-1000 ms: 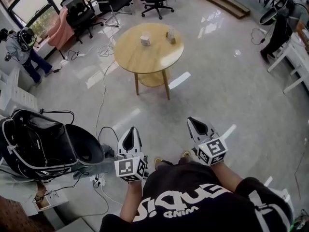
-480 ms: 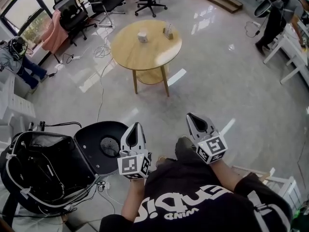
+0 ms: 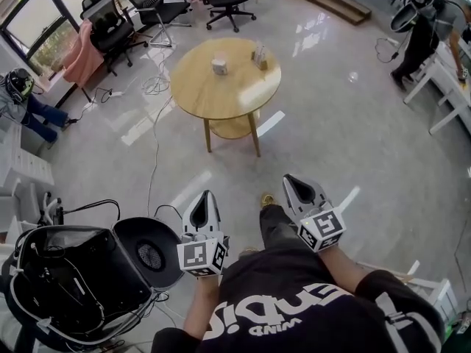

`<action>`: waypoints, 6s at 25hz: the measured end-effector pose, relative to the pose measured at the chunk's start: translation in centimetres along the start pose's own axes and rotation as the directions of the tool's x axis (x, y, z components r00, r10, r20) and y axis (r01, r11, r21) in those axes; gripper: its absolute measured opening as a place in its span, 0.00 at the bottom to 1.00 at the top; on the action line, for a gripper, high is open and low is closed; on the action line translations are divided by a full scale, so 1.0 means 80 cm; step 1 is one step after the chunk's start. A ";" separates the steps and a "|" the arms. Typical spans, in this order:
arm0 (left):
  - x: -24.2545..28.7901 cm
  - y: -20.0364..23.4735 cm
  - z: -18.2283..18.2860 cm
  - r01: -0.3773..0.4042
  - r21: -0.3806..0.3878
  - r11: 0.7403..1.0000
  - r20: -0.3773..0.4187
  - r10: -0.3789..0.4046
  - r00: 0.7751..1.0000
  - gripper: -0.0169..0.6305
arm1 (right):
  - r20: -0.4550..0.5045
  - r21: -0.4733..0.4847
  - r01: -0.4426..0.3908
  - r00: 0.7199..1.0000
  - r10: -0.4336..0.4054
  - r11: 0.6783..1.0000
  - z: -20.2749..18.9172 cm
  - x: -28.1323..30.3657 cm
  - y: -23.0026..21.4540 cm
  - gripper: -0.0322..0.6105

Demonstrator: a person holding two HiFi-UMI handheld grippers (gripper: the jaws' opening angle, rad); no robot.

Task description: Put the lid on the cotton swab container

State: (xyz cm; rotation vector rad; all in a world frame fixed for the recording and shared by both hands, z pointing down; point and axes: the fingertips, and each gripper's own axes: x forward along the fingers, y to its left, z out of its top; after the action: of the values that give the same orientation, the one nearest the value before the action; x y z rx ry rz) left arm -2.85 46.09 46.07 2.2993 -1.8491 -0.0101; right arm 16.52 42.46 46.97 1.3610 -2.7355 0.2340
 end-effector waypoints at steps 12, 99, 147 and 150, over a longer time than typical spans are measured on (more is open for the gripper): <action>0.063 -0.067 0.014 -0.041 -0.008 0.999 -0.008 0.040 0.999 0.04 | -0.025 -0.024 -0.073 0.997 0.073 0.997 0.018 -0.005 -0.083 0.05; 0.699 0.290 0.169 0.162 -0.004 0.987 -0.039 -0.162 0.986 0.04 | -0.060 0.088 -0.206 0.975 0.212 0.975 0.120 0.715 -0.265 0.62; 0.767 0.319 0.132 0.138 -0.034 0.990 -0.140 -0.141 0.980 0.04 | -0.588 0.036 -0.312 0.762 0.272 0.949 -0.172 0.858 -0.296 0.45; 0.771 0.319 0.133 0.141 -0.036 0.989 -0.145 -0.145 0.979 0.04 | -0.593 0.029 -0.315 0.758 0.270 0.949 -0.172 0.860 -0.297 0.41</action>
State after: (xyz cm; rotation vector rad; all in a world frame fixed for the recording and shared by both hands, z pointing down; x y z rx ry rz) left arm -15.18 -20.33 46.52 2.3417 -1.6013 0.1123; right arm -6.03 -23.38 72.35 0.6619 -2.3573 0.4818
